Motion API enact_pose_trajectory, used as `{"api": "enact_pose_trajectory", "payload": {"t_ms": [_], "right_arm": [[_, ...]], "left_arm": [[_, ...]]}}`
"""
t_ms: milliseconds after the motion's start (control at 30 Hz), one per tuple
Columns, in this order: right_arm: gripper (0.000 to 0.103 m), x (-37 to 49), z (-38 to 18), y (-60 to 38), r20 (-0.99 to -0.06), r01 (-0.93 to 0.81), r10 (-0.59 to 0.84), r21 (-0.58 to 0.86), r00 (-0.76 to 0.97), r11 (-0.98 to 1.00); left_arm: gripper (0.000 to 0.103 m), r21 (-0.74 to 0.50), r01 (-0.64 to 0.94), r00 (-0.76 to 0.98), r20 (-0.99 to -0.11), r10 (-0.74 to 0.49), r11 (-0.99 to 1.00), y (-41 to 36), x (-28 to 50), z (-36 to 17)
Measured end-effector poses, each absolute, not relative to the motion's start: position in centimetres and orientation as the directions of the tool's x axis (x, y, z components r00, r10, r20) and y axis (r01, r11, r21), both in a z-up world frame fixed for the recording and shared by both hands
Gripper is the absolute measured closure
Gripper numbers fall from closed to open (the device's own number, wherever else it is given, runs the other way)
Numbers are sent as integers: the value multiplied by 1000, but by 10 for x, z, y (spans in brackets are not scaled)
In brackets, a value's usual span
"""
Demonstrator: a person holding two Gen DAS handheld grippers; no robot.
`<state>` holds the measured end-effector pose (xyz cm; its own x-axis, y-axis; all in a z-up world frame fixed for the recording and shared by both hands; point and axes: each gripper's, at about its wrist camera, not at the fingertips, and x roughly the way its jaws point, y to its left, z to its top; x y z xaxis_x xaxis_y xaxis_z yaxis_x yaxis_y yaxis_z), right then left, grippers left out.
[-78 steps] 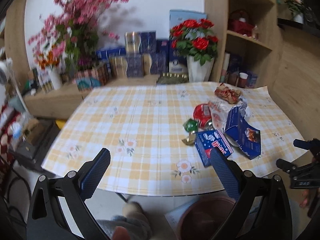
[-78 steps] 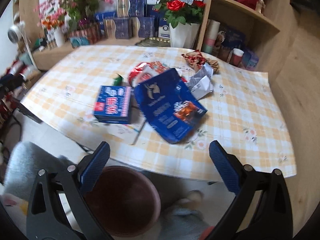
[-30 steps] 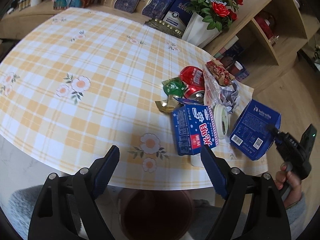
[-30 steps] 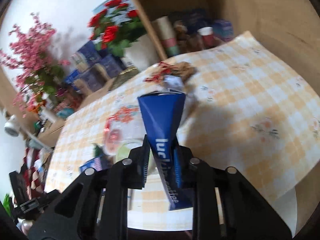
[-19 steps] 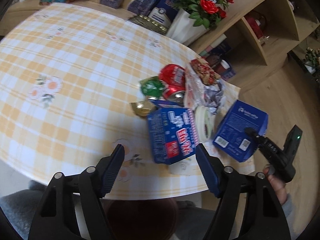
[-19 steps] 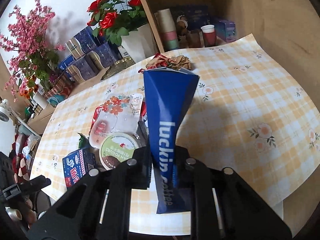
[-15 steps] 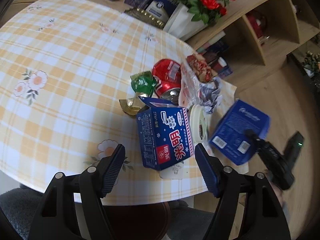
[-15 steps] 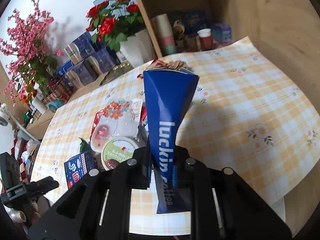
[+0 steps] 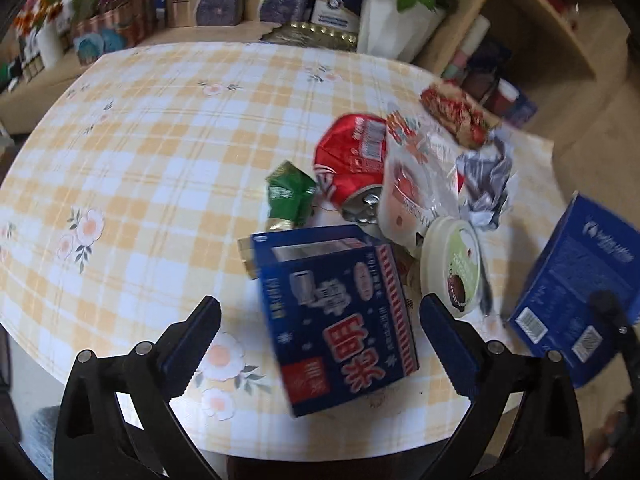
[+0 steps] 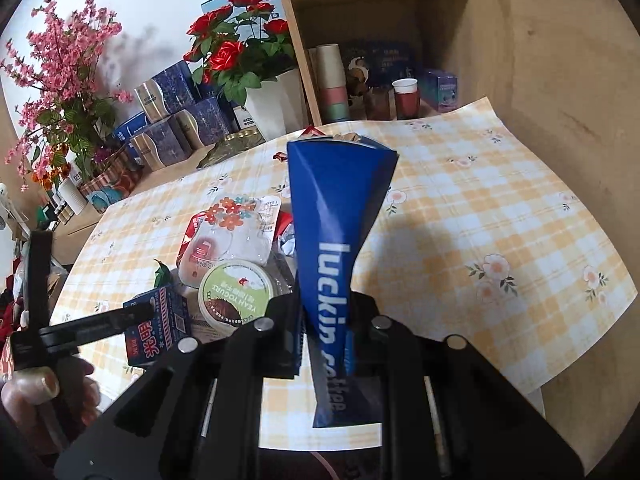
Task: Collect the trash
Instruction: 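Grasp the blue-and-white milk carton with the left tool and lift it, then drop the milk carton into the brown bin with the left tool while the right tool carries the bag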
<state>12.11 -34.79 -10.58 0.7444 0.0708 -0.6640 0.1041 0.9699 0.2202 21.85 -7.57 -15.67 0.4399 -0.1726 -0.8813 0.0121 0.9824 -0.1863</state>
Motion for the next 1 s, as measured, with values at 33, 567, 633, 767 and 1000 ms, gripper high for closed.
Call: {"api": "enact_pose_trajectory", "payload": {"t_ms": [33,567,633,767,1000], "right_arm": [[85,120,-105,-348,-662,102,70,218,746,971],[85,88,-102,-357,-647,113,79,250,759,962],[85,82,-101,-357,-644,112,82,255,760,960],[85,71,-97,-353,-639,103,97,270,763,957],[85,41,-89,-332,-628,52,143,281,765,958]], "left_arm": [[6,-158,5,436,-888,-145,987,-81,221,-159],[21,-149,-68,391,-914,-111,987,-78,226,-177],[21,-212,-47,407,-896,-175,976,-70,217,-168],[22,-279,8,439,-862,-254,960,-54,197,-149],[22,-284,222,451,-818,-356,933,-38,140,-123]]}}
